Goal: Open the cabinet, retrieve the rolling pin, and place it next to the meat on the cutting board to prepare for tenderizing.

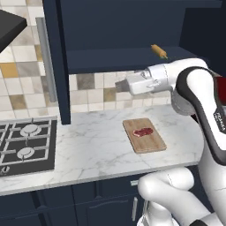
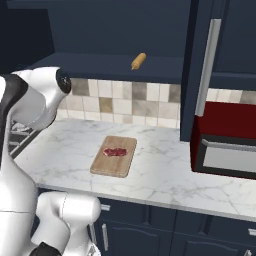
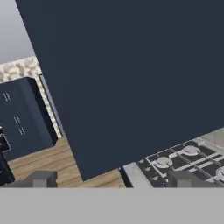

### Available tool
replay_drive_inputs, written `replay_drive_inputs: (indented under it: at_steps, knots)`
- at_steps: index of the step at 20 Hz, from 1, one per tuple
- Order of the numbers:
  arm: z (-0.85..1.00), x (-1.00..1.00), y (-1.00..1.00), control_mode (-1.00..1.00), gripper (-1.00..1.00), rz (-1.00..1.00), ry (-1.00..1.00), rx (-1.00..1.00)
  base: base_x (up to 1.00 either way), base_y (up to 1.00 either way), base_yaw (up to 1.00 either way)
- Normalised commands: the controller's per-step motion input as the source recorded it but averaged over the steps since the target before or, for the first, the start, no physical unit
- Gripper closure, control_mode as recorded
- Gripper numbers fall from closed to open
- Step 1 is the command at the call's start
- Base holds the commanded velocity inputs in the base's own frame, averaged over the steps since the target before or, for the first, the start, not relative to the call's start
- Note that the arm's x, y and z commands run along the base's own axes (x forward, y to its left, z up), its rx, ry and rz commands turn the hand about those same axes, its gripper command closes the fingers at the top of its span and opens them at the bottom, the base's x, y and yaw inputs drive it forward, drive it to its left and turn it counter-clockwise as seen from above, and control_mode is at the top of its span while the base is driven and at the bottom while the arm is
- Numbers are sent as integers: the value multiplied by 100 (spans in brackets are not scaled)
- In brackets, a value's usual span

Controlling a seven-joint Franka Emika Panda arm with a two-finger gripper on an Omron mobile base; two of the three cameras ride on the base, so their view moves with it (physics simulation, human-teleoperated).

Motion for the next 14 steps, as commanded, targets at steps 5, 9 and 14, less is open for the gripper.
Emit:
replay_drive_inputs:
  at_steps: [5,9,14]
  knots:
    - [6,15,-51,-100,-100,-46,0,-8,0,0,0]
    - [5,25,-48,-100,-100,-46,0,-5,0,0,0]
    - [5,43,-46,-100,-100,-41,0,-6,0,0,0]
